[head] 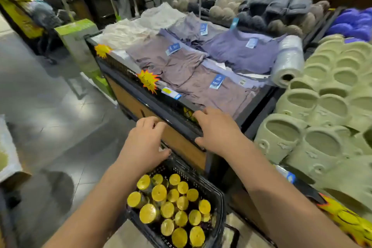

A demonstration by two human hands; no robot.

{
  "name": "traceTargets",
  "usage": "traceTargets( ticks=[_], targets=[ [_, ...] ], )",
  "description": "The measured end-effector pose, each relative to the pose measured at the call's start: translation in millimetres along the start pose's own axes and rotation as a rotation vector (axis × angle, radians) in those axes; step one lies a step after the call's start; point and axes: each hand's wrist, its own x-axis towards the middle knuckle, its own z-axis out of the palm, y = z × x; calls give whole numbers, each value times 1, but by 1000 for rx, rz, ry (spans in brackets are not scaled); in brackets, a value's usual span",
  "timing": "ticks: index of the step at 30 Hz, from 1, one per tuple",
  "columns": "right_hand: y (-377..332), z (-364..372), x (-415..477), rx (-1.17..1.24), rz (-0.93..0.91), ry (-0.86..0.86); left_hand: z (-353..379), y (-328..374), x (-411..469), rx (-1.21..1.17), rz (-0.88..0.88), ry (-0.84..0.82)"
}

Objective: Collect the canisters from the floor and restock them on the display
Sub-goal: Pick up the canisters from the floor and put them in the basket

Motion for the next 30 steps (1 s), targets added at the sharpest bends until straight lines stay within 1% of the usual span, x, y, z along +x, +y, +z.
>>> traceTargets(
  ticks=[4,6,9,14,19,22,24,25,27,28,30],
  targets=[
    [12,-45,-52,-31,150,95,-41,36,12,36,198,0],
    [11,-62,-78,-37,262,141,-59,53,16,47,303,10],
    [8,-77,-124,-23,449,197,-79,82,18,61,465,-17],
    [3,-87,-222,-5,720,199,-92,144,-5,21,728,-39],
    [8,-96,-323,-57,893,131,-95,231,-58,-25,978,-44],
    [20,-109,-382,-100,942,52,-100,289,-104,5,1103,-62],
    [25,-112,-432,-148,968,49,-100,326,-130,46,1154,-87],
    [27,-110,-459,-144,986,33,-101,344,-144,49,1185,-103],
    [25,-102,-518,-57,1041,23,-100,383,-176,38,1265,-118],
    [23,-97,-548,-12,1073,34,-100,403,-193,38,1305,-115],
    [14,-91,-605,4,1139,70,-100,446,-229,49,1374,-122]
  ],
)
